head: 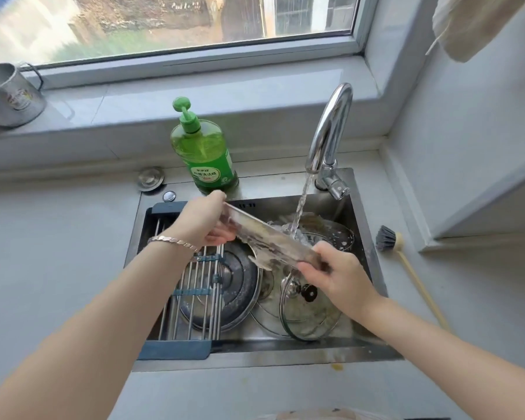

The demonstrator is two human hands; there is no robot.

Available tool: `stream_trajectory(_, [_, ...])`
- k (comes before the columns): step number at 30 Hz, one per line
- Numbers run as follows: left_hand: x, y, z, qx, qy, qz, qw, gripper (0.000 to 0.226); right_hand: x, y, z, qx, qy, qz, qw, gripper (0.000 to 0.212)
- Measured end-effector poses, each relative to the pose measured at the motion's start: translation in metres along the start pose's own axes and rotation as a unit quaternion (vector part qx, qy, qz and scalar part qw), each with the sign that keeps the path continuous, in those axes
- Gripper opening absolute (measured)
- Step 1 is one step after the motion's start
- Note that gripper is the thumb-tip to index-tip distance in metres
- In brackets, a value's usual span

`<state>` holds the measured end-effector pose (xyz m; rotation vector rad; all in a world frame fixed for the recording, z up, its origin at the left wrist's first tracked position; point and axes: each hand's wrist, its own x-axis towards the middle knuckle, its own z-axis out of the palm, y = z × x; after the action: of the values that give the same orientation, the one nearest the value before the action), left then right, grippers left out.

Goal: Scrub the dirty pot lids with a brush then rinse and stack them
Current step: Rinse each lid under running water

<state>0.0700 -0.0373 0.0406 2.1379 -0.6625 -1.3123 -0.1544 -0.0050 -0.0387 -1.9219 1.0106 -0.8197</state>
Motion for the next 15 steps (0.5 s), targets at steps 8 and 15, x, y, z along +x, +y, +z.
stream_trajectory(8, [-0.001,-0.02,0.073,0.152,0.069,0.26,0.951,0.038,0.036,-0.009,-0.012,0.094,0.192,0.214,0.953,0.035])
stream_trajectory(15, [0.0,-0.036,0.13,0.307,0.013,0.326,0.894,0.047,0.036,0.015,-0.003,0.205,0.224,0.414,0.858,0.047])
